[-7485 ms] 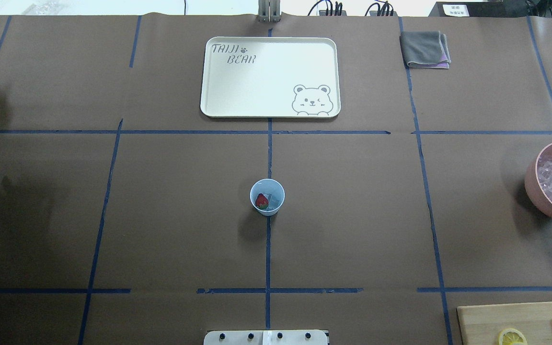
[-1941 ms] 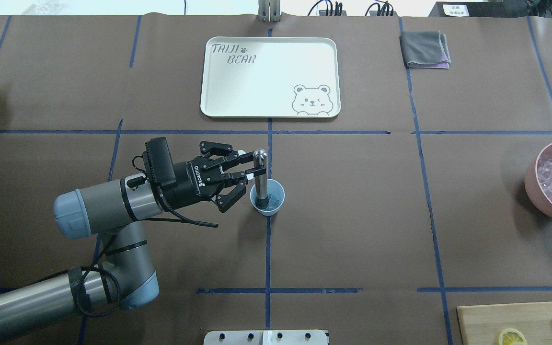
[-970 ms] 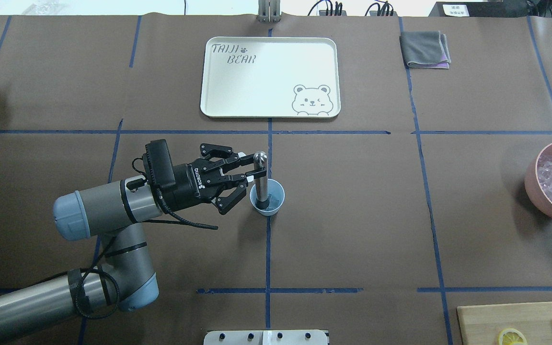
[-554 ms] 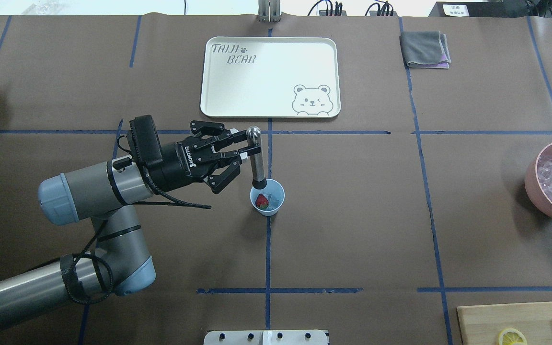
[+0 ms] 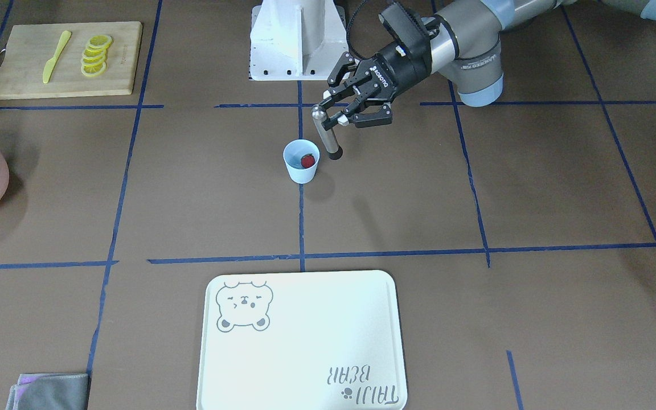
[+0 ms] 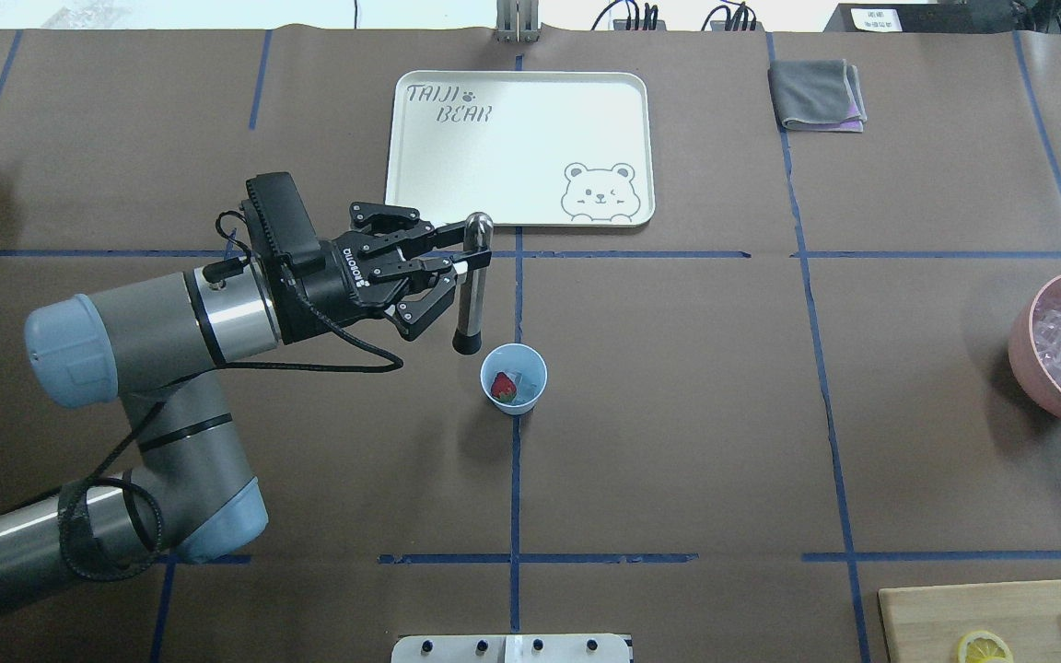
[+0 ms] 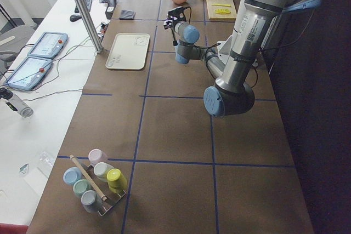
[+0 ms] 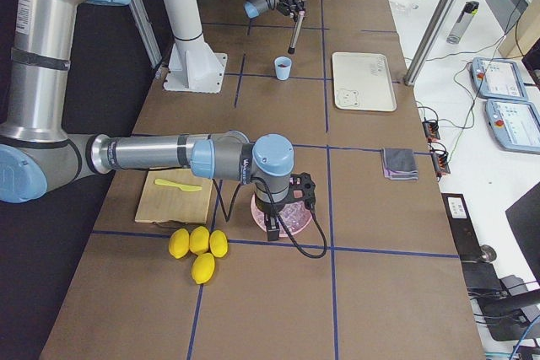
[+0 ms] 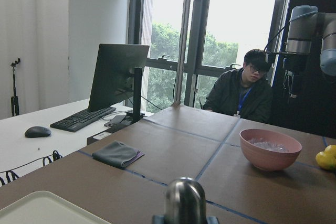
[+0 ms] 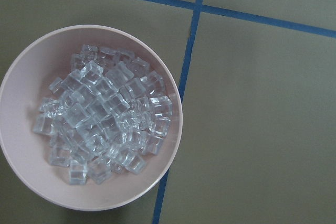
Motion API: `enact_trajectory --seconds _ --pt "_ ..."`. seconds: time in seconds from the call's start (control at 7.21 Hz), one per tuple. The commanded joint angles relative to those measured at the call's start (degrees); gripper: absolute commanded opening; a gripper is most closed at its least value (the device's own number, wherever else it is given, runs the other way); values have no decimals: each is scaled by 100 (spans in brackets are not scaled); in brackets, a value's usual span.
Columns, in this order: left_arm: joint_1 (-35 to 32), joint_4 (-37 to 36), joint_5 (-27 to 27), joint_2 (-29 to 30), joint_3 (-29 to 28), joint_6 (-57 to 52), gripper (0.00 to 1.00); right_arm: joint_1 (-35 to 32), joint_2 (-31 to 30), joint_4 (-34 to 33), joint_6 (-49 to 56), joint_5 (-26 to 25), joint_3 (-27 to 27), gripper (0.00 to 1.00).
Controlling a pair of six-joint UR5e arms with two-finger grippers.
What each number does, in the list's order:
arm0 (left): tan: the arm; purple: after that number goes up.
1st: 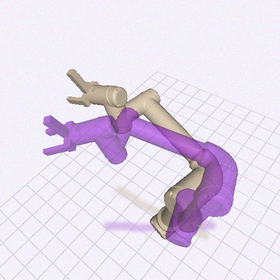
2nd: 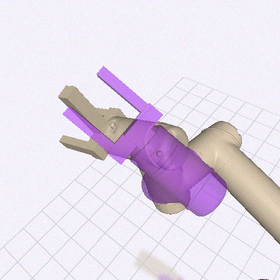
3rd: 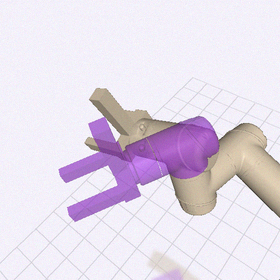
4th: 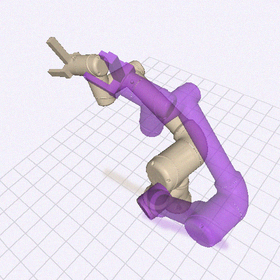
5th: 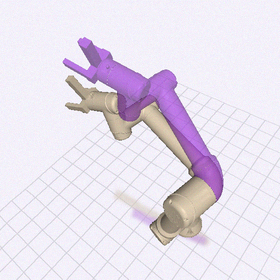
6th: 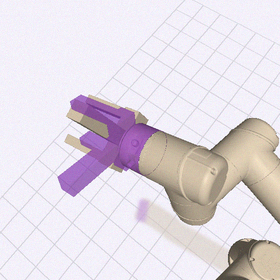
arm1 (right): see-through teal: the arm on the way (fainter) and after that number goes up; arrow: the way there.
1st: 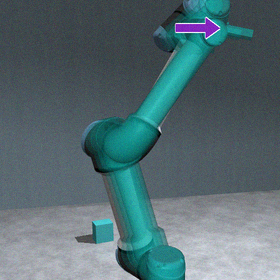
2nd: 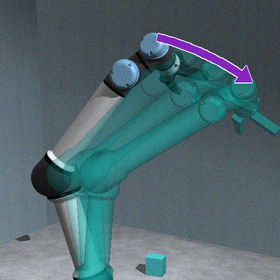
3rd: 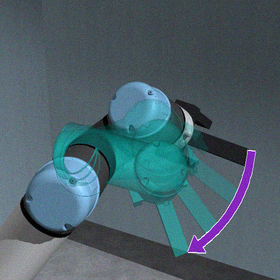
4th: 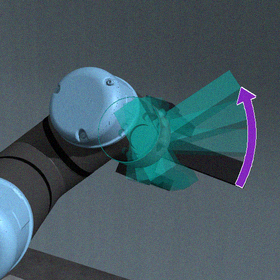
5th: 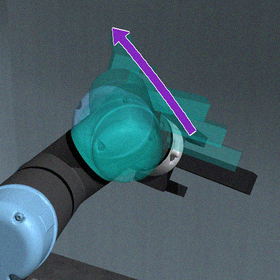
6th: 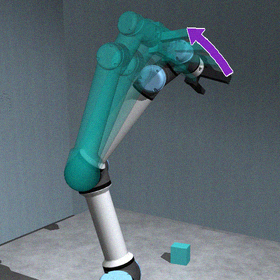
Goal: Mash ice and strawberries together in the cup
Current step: 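Lift the pestle out of the cup and carry it back with the left gripper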
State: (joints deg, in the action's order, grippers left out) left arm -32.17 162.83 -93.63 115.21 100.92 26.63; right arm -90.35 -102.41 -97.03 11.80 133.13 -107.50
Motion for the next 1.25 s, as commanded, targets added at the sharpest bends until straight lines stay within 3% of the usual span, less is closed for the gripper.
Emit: enact_trajectory --seconds 0.0,0.28,0.69,0.83,0.97,1.11 --pt "-271 -2053 -312 -25 647 -26 0 0 2 0 -2 2 -7 99" --pt "-1085 -4100 -1432 -7 1060 -445 0 0 2 0 -2 2 -16 99" --pt "-1956 -7175 -2156 -34 1877 -1412 0 0 -7 9 -2 2 -34 99" --pt "-2308 -7812 -2446 -60 1888 -1842 0 0 -7 9 7 2 -25 99" --pt "-2537 -8898 -2484 -60 1896 -1855 5 0 -7 9 7 2 -34 99" --pt "-2836 -9474 -2476 -156 1888 -1864 7 0 -7 9 7 2 -34 99"
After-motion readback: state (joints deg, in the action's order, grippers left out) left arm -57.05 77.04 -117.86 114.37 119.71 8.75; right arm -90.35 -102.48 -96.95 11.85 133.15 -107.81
